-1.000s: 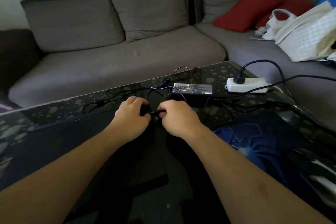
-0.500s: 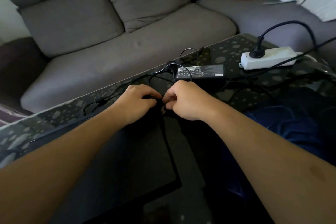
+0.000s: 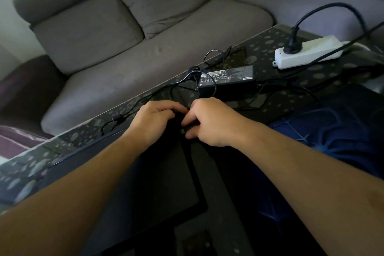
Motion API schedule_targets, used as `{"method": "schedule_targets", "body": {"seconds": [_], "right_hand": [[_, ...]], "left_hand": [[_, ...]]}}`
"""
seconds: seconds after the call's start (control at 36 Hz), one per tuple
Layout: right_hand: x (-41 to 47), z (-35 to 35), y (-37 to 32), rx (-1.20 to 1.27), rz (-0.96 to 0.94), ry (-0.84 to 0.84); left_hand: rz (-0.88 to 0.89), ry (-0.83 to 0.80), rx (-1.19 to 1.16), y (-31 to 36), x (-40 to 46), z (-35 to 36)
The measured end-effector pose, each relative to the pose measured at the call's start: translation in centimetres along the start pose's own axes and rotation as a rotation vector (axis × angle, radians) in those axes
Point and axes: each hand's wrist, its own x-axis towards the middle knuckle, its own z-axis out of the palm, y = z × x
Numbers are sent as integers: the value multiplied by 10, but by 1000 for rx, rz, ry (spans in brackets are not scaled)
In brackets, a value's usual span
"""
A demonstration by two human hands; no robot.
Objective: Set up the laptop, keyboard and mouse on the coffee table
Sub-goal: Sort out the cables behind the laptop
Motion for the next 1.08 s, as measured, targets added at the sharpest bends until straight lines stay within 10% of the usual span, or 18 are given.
{"method": "schedule_targets", "body": {"seconds": [0.36,1.08], "right_hand": [[-3,6,-1,190,50,289],[0,14,-2,163,29,264]], "left_hand": [[2,0,2,0,-2,0],[19,44,31,1,-2,2]]}}
